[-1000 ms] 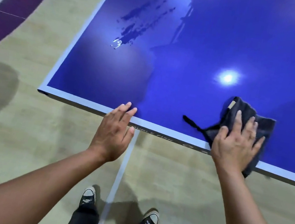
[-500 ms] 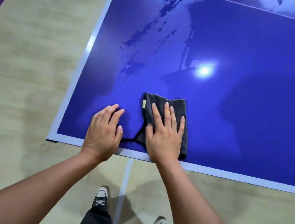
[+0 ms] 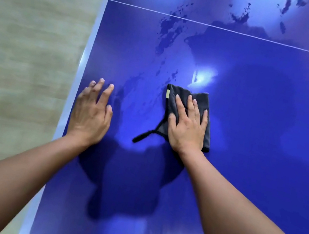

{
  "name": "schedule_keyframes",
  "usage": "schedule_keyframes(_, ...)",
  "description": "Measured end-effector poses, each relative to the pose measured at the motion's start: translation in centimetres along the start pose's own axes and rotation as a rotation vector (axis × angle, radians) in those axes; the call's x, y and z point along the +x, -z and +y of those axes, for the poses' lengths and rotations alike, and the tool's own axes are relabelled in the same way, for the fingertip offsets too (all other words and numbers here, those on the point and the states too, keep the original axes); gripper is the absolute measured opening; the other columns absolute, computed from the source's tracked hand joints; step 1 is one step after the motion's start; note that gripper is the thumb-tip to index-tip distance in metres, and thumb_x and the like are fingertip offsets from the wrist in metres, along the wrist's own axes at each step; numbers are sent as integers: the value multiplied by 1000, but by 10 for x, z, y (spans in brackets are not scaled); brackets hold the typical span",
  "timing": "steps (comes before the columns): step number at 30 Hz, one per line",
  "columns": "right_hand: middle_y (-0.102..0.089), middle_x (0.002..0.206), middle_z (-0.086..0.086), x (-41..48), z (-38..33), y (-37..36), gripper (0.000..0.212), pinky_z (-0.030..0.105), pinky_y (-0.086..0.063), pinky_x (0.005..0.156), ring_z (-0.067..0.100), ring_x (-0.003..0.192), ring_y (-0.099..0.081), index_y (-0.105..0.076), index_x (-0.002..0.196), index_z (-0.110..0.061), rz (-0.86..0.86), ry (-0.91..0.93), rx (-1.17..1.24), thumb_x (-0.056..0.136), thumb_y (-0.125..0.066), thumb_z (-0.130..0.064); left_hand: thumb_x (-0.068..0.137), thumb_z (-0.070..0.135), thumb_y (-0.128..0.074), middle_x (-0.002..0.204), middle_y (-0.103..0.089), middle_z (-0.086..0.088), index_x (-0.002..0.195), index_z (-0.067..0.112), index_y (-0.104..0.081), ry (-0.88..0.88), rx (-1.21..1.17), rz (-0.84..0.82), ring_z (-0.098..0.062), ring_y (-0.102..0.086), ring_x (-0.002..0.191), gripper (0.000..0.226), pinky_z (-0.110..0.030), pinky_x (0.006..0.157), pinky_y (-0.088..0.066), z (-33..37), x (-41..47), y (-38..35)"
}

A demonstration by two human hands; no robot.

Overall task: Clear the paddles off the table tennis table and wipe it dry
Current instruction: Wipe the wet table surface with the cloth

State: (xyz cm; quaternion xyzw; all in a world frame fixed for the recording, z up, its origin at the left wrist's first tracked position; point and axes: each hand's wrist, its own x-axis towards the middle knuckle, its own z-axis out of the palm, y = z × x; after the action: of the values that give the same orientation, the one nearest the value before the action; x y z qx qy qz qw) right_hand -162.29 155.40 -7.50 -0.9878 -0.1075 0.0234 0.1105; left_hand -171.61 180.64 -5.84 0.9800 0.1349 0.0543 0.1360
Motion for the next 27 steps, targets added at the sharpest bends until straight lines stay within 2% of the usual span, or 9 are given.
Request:
schedule_keyframes(6, -13, 171, -5, 147, 2, -1, 59, 48, 5, 127, 11, 157, -7, -22, 159, -43, 23, 2, 15, 102, -34, -47, 99, 32, -29, 161, -32, -15, 151, 11, -41, 53, -21, -13, -36, -26, 150, 58, -49, 123, -20, -5, 57, -21)
schedule_keyframes(16, -10, 171, -5, 333, -11, 5, 59, 47, 5, 127, 10, 157, -4, -21, 160, -43, -71, 141, 6, 102, -32, -45, 98, 30, -32, 162, -32, -10, 151, 12, -42, 54, 15, 9, -31, -28, 150, 57, -52, 120, -27, -6, 63, -27)
schedule_keyframes(22, -11, 171, -3, 379, -28, 1, 60, 49, 6, 126, 12, 157, -5, -22, 159, -42, -63, 88, 9, 100, -31, -44, 98, 28, -34, 162, -32, -8, 152, 14, -42, 43, 20, 14, -29, -28, 151, 56, -50, 120, -27, -7, 69, -27)
schedule_keyframes(27, -11, 171, -1, 341, -40, 0, 61, 52, 5, 126, 15, 158, -6, -25, 159, -41, -89, 179, 19, 99, -29, -40, 99, 29, -33, 161, -34, -9, 151, 15, -43, 46, 25, -1, -29, -29, 151, 55, -49, 121, -27, -9, 67, -27)
